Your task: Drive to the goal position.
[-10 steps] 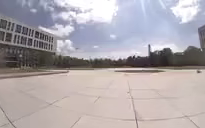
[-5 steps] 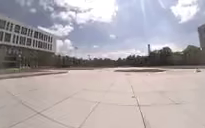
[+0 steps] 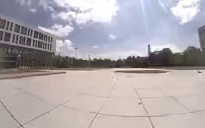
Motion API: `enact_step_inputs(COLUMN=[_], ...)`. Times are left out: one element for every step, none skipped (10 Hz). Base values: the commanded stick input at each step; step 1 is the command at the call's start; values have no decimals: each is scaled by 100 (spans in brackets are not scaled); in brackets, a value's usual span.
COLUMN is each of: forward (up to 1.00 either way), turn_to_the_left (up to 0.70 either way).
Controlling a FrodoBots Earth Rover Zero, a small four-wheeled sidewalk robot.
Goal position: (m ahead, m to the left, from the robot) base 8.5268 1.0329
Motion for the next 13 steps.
enact_step_inputs(forward=[70, 70, 70, 70, 70, 70, 70, 70, 70, 70, 70, 70, 70], turn_to_the_left=[9, 35, 29, 0, 0, 0, 0, 0, 0, 0, 0, 0, 0])
